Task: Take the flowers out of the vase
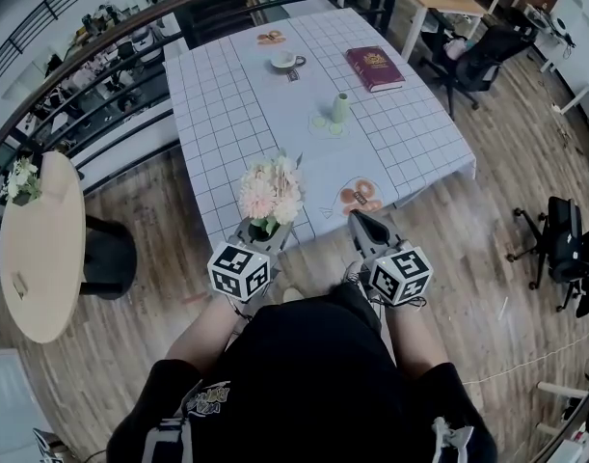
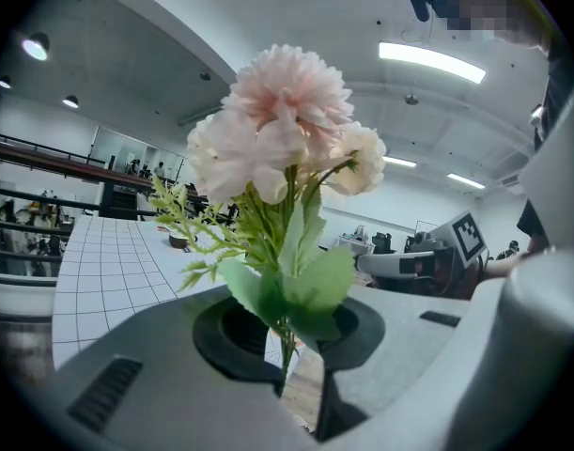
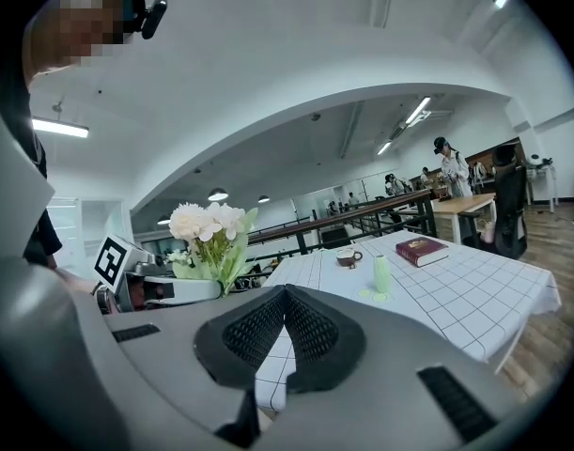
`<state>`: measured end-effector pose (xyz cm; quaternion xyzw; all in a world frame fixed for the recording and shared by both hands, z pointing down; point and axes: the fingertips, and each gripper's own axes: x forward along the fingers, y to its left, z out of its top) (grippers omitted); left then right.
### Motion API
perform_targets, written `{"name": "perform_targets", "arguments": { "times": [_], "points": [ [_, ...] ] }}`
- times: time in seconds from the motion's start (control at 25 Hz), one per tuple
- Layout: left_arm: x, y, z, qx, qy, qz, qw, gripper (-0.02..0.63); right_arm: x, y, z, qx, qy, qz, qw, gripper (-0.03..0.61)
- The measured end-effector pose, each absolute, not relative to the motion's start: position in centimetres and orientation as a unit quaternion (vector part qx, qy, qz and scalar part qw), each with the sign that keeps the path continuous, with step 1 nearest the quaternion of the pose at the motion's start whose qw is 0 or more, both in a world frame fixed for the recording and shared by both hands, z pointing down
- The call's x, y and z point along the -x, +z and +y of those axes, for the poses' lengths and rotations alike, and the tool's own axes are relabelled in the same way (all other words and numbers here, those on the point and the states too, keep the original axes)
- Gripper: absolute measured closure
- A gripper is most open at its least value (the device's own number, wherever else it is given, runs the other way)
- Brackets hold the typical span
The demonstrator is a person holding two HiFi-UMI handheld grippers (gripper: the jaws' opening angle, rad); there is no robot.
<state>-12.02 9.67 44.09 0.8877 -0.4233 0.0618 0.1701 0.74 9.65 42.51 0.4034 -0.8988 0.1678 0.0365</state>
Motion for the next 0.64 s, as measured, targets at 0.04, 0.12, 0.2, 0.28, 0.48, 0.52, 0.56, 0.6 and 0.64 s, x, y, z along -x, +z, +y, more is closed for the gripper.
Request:
{"name": "perform_targets", "arguments": {
  "times": [0.04, 0.12, 0.2, 0.28, 0.48, 0.52, 0.56, 0.6, 0.64],
  "points": [
    [12.05, 44.11, 9.61, -0.888, 0.061, -0.424, 0.17, 0.538, -0.69, 42.57, 9.62, -0.403, 0.168, -0.899, 0.037, 0.557],
    [12.04, 44.18, 9.52, -0.888, 0.061, -0.423, 0.171, 0.538, -0.67, 42.76, 9.52, -0.402, 0.169, -0.899, 0.039, 0.557],
    [12.02, 44.25, 9.5, -0.888, 0.062, -0.423, 0.171, 0.538, -0.69, 42.91, 9.35, -0.402, 0.17, -0.899, 0.039, 0.557],
    [12.03, 44.31, 9.45, -0.887, 0.064, -0.423, 0.172, 0.538, -0.66, 42.95, 9.18, -0.402, 0.172, -0.899, 0.038, 0.557],
    [11.86, 44.23, 9.34, -0.887, 0.066, -0.423, 0.175, 0.538, -0.67, 43.01, 9.0, -0.399, 0.176, -0.899, 0.038, 0.557],
    [11.85, 44.15, 9.3, -0.887, 0.065, -0.423, 0.174, 0.538, -0.66, 43.0, 8.94, -0.399, 0.176, -0.899, 0.038, 0.557],
    [11.87, 44.07, 9.26, -0.887, 0.065, -0.423, 0.173, 0.538, -0.63, 42.99, 8.88, -0.398, 0.176, -0.899, 0.038, 0.557],
    [11.89, 44.0, 9.22, -0.887, 0.065, -0.423, 0.172, 0.538, -0.6, 42.97, 8.83, -0.398, 0.176, -0.9, 0.038, 0.557],
    [11.92, 43.95, 9.18, -0.887, 0.065, -0.424, 0.172, 0.538, -0.57, 42.96, 8.79, -0.398, 0.175, -0.9, 0.038, 0.557]
  ]
}}
